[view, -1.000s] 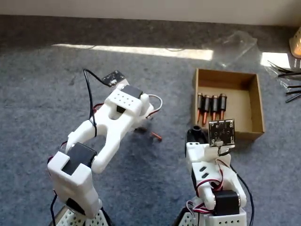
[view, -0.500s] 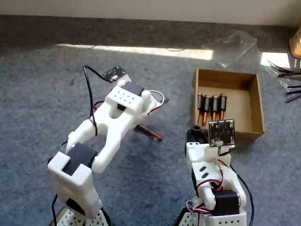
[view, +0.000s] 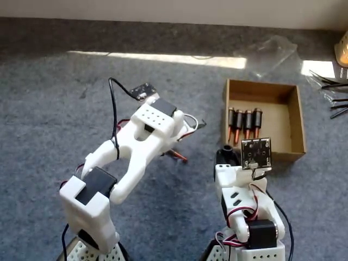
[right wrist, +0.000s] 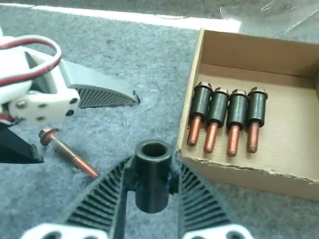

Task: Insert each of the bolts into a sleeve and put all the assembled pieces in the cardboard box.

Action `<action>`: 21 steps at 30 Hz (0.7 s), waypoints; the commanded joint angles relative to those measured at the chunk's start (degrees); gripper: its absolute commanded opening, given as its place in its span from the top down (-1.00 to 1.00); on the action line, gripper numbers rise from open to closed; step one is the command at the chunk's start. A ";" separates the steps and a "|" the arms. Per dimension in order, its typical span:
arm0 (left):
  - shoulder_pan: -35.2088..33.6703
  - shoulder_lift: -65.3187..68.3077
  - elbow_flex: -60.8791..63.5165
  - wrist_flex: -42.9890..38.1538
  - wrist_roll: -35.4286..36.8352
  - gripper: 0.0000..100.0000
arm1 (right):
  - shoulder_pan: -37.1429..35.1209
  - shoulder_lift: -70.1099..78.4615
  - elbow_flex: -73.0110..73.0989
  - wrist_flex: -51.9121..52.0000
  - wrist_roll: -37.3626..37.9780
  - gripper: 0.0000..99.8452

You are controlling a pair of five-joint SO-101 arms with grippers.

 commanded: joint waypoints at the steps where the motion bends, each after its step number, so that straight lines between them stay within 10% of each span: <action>1: -0.84 -0.66 -2.15 1.14 0.44 -0.02 | 0.48 -0.66 -0.13 0.04 -0.09 0.99; 21: -4.09 -0.13 -2.07 0.70 0.44 -0.02 | 0.40 -0.66 1.36 -1.63 0.00 0.99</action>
